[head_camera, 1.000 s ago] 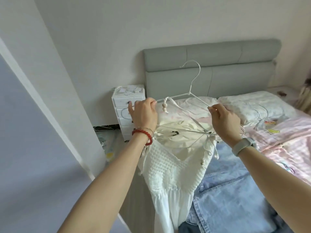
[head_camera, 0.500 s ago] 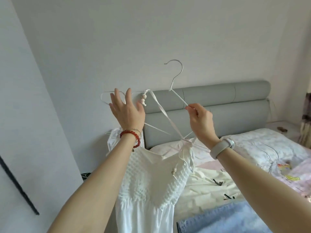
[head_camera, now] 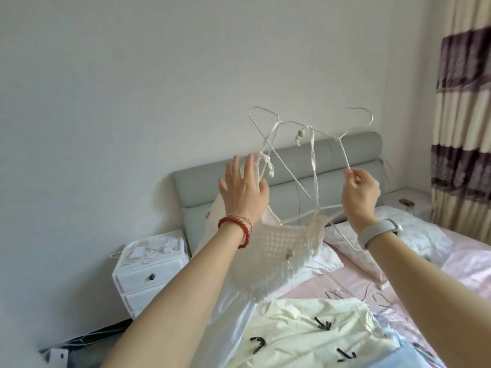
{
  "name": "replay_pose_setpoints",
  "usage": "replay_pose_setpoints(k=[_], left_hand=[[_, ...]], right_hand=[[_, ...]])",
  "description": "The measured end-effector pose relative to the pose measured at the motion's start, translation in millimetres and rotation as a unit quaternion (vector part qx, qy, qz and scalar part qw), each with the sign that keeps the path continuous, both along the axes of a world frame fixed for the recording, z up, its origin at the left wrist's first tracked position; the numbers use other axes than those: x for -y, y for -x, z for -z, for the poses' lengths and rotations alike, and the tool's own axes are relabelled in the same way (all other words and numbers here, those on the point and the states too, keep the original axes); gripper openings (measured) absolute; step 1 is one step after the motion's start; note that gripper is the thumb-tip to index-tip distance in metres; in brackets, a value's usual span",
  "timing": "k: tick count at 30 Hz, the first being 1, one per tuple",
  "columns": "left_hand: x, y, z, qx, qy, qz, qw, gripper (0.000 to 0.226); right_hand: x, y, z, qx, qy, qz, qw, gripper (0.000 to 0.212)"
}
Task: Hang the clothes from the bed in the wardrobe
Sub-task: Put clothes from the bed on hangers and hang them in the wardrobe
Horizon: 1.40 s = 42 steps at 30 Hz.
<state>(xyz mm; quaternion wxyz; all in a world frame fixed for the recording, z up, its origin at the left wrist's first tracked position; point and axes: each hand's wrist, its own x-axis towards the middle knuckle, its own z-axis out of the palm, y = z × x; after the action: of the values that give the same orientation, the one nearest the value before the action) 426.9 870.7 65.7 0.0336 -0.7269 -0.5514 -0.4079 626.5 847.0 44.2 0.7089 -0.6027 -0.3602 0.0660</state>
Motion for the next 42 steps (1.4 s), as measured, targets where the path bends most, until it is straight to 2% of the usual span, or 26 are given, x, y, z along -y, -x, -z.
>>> replay_pose_setpoints(k=[5,9,14,18,25,31,33,37,42], left_hand=[[-47.5,-82.7,85.8,-0.054,0.118,0.058,0.990,0.057],[-70.1,-131.5,179.8,-0.123,0.210,0.097,0.965,0.055],[-88.8,-163.9,305.0,-0.179,0.334,0.131,0.916,0.055],[-92.7,-179.0,400.6,-0.218,0.430,0.135,0.866,0.054],[-88.9,-191.7,523.0,-0.285,0.518,0.145,0.793,0.054],[-90.6,-194.1,548.2,-0.307,0.536,0.150,0.772,0.052],[-96.2,-196.0,540.1,-0.315,0.529,0.156,0.772,0.053],[-106.5,-191.8,508.0,-0.338,0.477,0.150,0.798,0.052],[-98.3,-169.5,443.2,-0.311,0.372,0.102,0.869,0.053]], right_hand=[[-28.5,-101.1,65.4,-0.003,0.076,0.098,0.992,0.027],[-49.6,-156.2,155.8,0.012,0.191,0.095,0.977,0.028],[-73.2,-193.1,283.8,0.030,0.328,0.083,0.941,0.025],[-78.1,-223.0,374.9,0.053,0.446,0.047,0.892,0.032],[-72.3,-273.6,481.8,0.081,0.543,0.029,0.835,0.045],[-65.8,-286.5,514.9,0.088,0.645,-0.022,0.759,0.047],[-65.7,-283.6,511.2,0.100,0.656,-0.042,0.747,0.048],[-67.1,-266.1,483.1,0.168,0.625,-0.058,0.761,0.051],[-61.9,-209.3,424.5,0.263,0.511,-0.086,0.814,0.050]])
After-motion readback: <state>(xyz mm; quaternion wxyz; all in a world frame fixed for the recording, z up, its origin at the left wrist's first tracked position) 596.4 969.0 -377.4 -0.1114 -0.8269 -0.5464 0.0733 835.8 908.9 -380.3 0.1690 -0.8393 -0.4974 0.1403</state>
